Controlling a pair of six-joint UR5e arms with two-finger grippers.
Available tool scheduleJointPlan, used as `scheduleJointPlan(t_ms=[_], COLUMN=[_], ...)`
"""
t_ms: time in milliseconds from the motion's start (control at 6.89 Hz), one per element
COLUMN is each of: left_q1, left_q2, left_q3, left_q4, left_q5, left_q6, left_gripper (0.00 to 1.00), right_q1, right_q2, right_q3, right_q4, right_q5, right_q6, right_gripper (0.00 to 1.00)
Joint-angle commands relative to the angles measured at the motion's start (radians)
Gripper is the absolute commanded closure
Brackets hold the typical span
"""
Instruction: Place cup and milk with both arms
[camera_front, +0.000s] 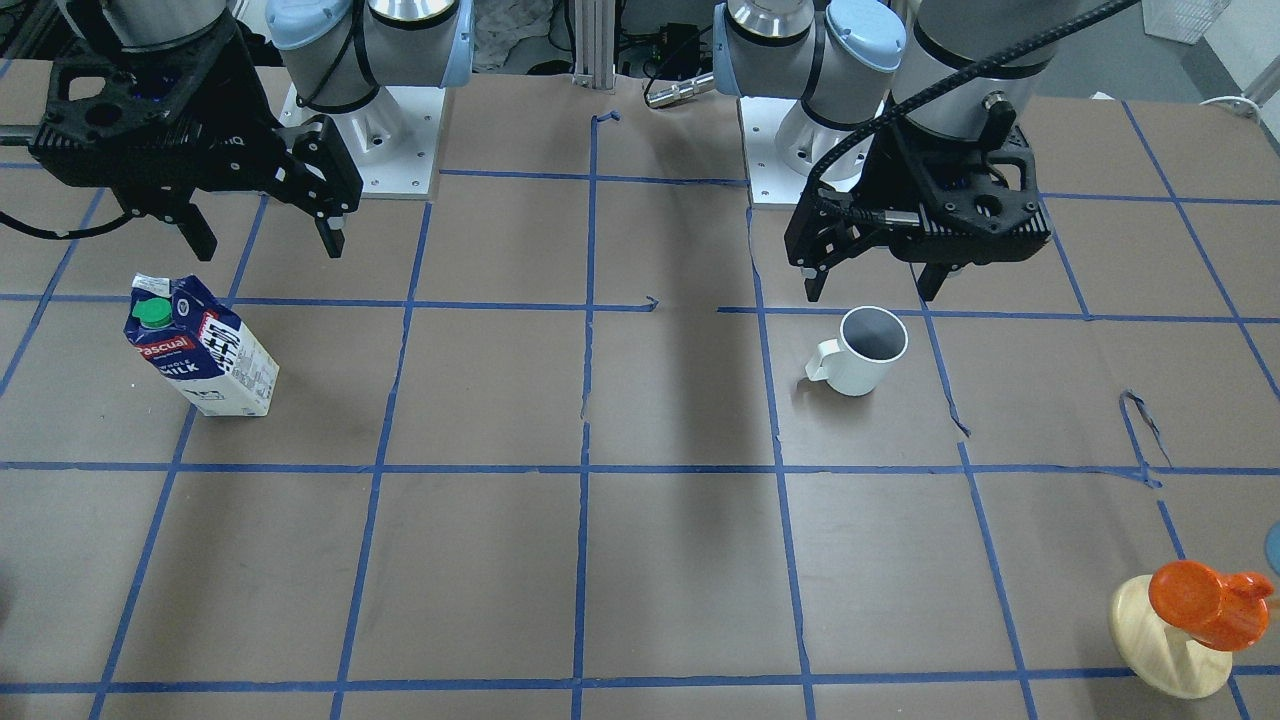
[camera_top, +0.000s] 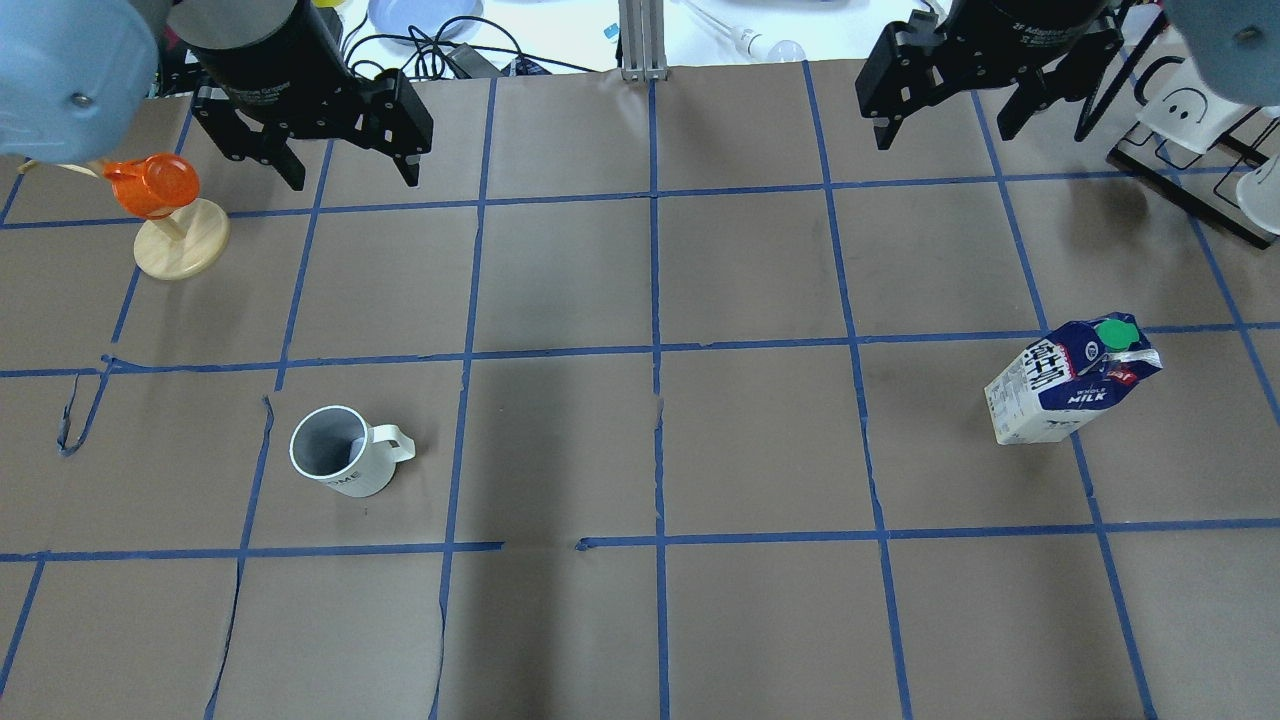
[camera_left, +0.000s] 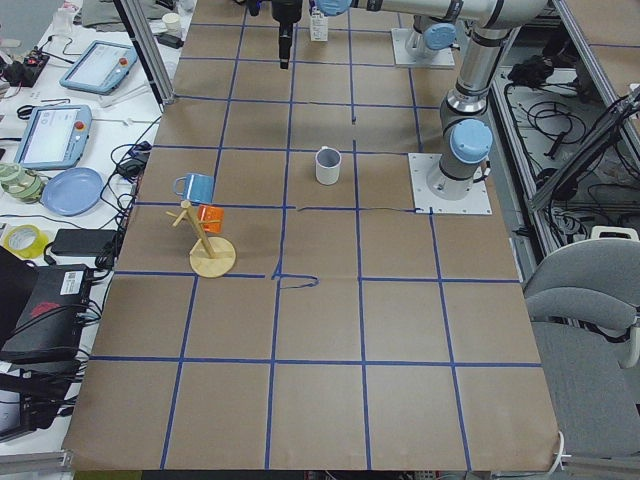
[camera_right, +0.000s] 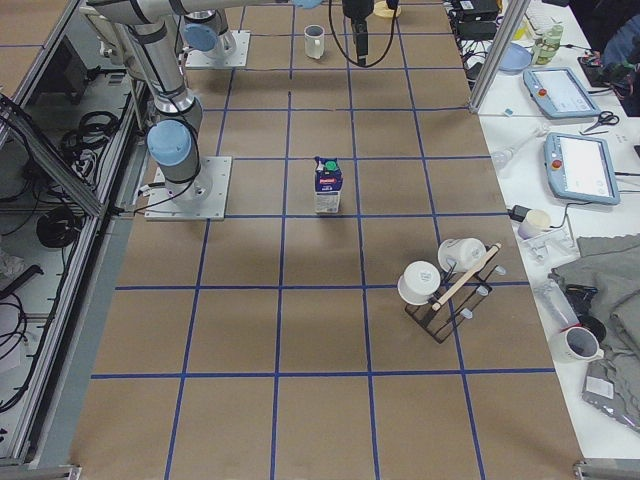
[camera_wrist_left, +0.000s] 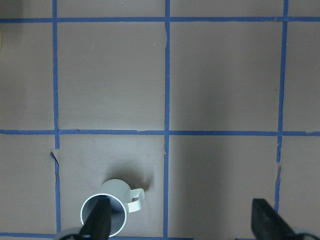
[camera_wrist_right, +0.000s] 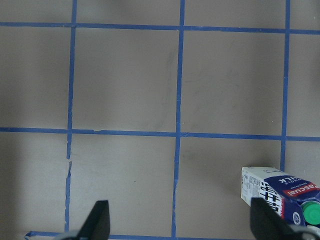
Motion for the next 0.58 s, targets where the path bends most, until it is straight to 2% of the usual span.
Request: scheduleJointPlan(t_ms=[0,435], left_q1=[-0.006,0.000], left_q2=[0.028,0.031], left_q3=[0.003,0.001], left_q4=[-0.012,-0.014], left_q5=[-0.002,-0.005], left_q6=[0.003,0.017], left_gripper=[0.00,0.00], right_q1=[0.000,-0.001], right_q2=[0.001,0.000], right_q3=[0.000,0.000], right_q4=[0.000,0.000], right_q5=[-0.001,-0.001], right_q6=[0.000,0.000], right_gripper=[0.00,0.00])
